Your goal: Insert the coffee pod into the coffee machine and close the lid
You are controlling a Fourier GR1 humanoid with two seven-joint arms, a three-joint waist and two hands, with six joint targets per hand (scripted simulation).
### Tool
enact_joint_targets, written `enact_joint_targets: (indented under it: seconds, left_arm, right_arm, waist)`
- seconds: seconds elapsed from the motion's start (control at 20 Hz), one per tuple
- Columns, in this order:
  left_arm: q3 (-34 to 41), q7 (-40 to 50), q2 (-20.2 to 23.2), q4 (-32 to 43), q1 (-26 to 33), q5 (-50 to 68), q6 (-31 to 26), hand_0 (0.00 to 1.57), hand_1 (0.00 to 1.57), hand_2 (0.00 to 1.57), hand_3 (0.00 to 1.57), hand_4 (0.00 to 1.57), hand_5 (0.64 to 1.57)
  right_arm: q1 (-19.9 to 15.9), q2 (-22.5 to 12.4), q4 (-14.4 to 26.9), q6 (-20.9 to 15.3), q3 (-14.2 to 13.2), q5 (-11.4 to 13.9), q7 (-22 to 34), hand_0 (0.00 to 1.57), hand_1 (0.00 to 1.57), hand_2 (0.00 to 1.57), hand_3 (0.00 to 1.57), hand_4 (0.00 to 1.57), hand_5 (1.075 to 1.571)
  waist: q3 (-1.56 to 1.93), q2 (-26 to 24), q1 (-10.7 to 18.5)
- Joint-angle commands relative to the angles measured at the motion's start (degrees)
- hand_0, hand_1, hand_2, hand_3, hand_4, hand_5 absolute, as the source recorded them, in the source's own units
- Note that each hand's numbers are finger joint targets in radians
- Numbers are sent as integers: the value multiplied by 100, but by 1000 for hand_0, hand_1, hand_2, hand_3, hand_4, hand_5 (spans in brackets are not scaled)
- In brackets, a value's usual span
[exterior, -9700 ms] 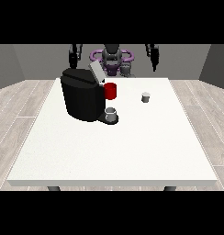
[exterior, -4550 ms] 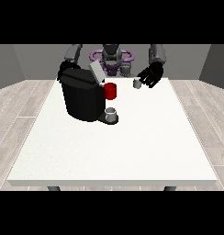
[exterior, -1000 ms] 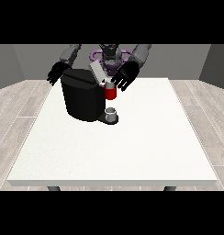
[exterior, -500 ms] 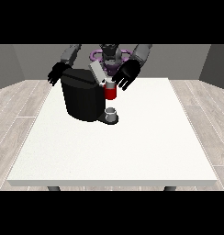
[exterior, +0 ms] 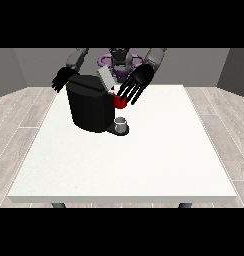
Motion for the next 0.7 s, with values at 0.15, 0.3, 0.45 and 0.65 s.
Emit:
enact_joint_targets:
  seconds: [0.15, 0.3, 0.45, 0.65]
  left_arm:
    - [-132, -67, -181, -22, 406, -156, 59, 0, 0, 0, 0, 0, 1571]
    - [-26, 61, -293, -127, 294, -9, -130, 0, 0, 0, 0, 0, 1571]
    - [-220, 78, -410, -251, 570, -177, -99, 0, 0, 0, 0, 0, 1571]
    - [107, 105, -622, -213, 870, 180, -70, 0, 0, 0, 0, 0, 1571]
  right_arm:
    - [366, 133, -50, -103, 68, 19, 89, 0, 0, 0, 0, 363, 1571]
    - [133, -197, 198, 243, -305, -276, -188, 0, 0, 0, 0, 427, 1571]
    - [530, 24, 277, 10, -202, -155, -193, 0, 0, 0, 0, 387, 1571]
    - [838, 11, 97, 187, -186, -270, -320, 0, 0, 0, 0, 424, 1571]
  waist:
    - [-8, -425, 110]
    - [-6, -411, 267]
    - [-6, -803, 438]
    - [-7, -1079, 438]
